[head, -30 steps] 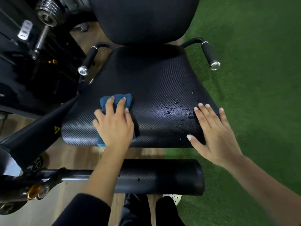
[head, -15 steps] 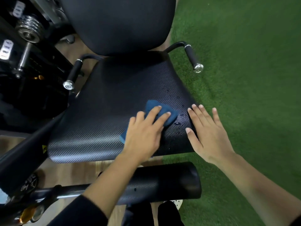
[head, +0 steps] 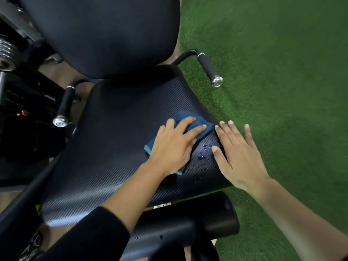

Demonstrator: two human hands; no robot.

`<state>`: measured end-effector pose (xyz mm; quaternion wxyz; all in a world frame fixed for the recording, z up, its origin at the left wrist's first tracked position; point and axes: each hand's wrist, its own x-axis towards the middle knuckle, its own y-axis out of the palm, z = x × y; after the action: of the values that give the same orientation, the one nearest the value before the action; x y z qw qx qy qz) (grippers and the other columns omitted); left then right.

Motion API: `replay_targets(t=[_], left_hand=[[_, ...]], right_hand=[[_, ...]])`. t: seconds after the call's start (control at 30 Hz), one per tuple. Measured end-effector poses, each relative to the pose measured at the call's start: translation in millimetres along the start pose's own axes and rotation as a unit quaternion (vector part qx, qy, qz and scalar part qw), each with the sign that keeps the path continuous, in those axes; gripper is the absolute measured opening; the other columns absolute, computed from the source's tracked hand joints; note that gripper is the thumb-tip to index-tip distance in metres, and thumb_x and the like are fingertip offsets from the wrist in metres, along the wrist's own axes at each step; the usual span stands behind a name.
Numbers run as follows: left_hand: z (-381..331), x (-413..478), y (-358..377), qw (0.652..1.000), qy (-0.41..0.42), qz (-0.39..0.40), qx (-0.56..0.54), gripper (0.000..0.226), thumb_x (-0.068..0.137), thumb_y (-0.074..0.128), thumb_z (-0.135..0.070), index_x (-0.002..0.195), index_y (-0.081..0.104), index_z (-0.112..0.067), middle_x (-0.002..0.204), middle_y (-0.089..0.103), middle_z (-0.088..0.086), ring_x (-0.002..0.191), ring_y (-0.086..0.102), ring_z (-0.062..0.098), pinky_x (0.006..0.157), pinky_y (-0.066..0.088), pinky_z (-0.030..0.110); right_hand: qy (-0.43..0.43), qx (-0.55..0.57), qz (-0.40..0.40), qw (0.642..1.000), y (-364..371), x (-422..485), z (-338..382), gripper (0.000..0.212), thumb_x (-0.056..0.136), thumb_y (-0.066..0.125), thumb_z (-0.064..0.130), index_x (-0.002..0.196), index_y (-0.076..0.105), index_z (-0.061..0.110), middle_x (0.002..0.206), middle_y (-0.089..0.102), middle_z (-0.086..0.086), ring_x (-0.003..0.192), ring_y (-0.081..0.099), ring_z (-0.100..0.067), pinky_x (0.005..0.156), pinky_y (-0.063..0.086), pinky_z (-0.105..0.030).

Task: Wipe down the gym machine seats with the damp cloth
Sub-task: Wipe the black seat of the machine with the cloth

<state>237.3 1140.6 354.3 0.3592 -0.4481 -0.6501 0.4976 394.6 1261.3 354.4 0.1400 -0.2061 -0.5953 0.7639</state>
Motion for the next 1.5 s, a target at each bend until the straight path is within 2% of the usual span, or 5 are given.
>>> replay_targets(t=[0.37, 0.67, 1.03, 1.33, 1.5], left_hand=[[88, 96, 21, 0.968, -0.249, -0.003, 0.024, 0.041, 0.097, 0.039, -0.033, 0.138, 0.044, -0.034, 0.148, 0.034, -0.001, 0.115, 0.035, 0.034, 0.091, 0.033, 0.045], [55, 49, 10, 0.998, -0.06, 0.005, -0.024, 0.041, 0.094, 0.044, -0.03, 0.135, 0.046, -0.036, 0.142, 0.042, -0.004, 0.096, 0.041, 0.027, 0.076, 0.036, 0.038], [177, 46, 3, 0.923, -0.383, -0.009, 0.045, 0.043, 0.096, 0.043, -0.027, 0.14, 0.043, -0.026, 0.145, 0.036, 0.006, 0.113, 0.036, 0.04, 0.09, 0.035, 0.049], [117, 51, 8, 0.999, -0.047, 0.011, -0.018, 0.044, 0.092, 0.04, -0.032, 0.136, 0.046, -0.031, 0.139, 0.045, 0.002, 0.091, 0.042, 0.027, 0.073, 0.039, 0.038], [141, 110, 24, 0.983, -0.182, -0.018, 0.002, 0.042, 0.096, 0.04, -0.03, 0.137, 0.045, -0.031, 0.141, 0.042, 0.001, 0.104, 0.04, 0.034, 0.082, 0.037, 0.042]], right_hand=[[0.037, 0.027, 0.008, 0.999, -7, 40, 6, 0.072, 0.092, 0.009, 0.055, 0.15, 0.023, 0.014, 0.157, 0.019, -0.001, 0.147, 0.004, -0.015, 0.118, -0.011, -0.041], [0.056, 0.051, 0.008, 0.997, -2, 65, 21, 0.071, 0.092, 0.013, 0.049, 0.147, 0.03, 0.009, 0.155, 0.027, -0.006, 0.146, 0.013, -0.019, 0.119, -0.004, -0.04], [0.062, 0.092, 0.056, 0.992, 11, 110, 56, 0.081, 0.084, 0.001, 0.057, 0.152, 0.007, 0.013, 0.16, -0.002, -0.001, 0.146, -0.008, -0.012, 0.118, -0.008, -0.029], [0.092, 0.087, 0.053, 0.991, 16, 109, 51, 0.08, 0.085, 0.003, 0.053, 0.151, 0.011, 0.01, 0.159, 0.005, -0.006, 0.147, -0.003, -0.016, 0.117, -0.007, -0.031], [0.098, 0.09, 0.051, 0.99, 17, 112, 48, 0.078, 0.086, 0.004, 0.053, 0.151, 0.009, 0.01, 0.159, 0.003, -0.005, 0.147, -0.003, -0.016, 0.118, -0.007, -0.032]])
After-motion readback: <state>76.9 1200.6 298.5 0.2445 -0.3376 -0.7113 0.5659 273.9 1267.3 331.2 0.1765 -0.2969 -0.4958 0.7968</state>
